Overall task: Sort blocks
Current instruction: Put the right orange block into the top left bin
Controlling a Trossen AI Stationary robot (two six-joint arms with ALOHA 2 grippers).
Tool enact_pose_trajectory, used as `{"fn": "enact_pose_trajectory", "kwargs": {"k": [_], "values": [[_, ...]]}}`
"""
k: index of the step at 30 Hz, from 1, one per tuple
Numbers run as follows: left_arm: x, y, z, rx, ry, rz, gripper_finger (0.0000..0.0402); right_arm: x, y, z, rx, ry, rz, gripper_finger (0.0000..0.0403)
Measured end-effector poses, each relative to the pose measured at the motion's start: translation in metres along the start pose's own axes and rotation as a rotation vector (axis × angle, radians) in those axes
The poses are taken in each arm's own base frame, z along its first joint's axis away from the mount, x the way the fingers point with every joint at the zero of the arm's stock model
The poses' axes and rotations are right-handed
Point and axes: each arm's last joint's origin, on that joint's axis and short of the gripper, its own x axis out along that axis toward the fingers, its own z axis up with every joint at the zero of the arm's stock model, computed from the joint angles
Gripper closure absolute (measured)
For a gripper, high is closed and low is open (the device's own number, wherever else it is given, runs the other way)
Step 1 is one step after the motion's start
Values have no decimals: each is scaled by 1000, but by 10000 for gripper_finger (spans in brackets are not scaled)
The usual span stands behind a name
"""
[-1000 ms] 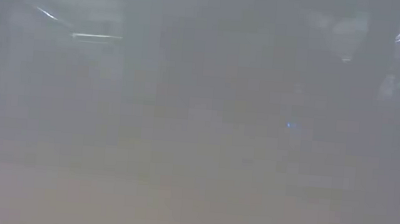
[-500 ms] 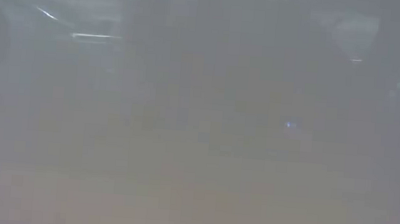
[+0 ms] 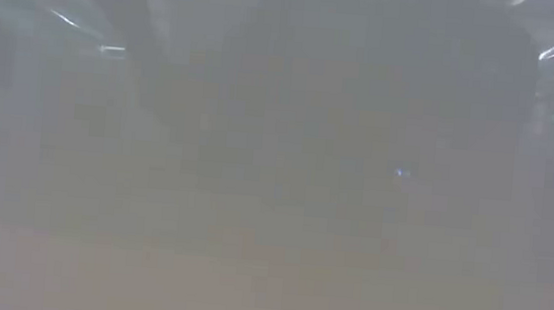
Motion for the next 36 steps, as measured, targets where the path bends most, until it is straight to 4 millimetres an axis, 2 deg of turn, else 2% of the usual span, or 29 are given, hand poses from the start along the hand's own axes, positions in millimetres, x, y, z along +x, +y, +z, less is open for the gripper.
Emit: {"fn": "enact_pose_trajectory", "kwargs": {"k": [3,7,13,18,27,36], "values": [[-12,-7,-6,26,40,20,276,31,-4,-8,29,64,1,167],[-19,-15,-13,46,75,21,248,68,-12,-23,88,153,40,164],[-33,-24,-11,63,30,-40,219,103,-22,-43,137,256,57,161],[-52,-26,-6,51,-32,-52,219,116,-21,-53,146,287,71,160],[-59,-25,-37,-2,-38,-68,219,131,-17,-63,159,315,81,160],[-64,-29,-47,-40,-94,-137,219,141,-17,-72,165,343,77,162]]}}
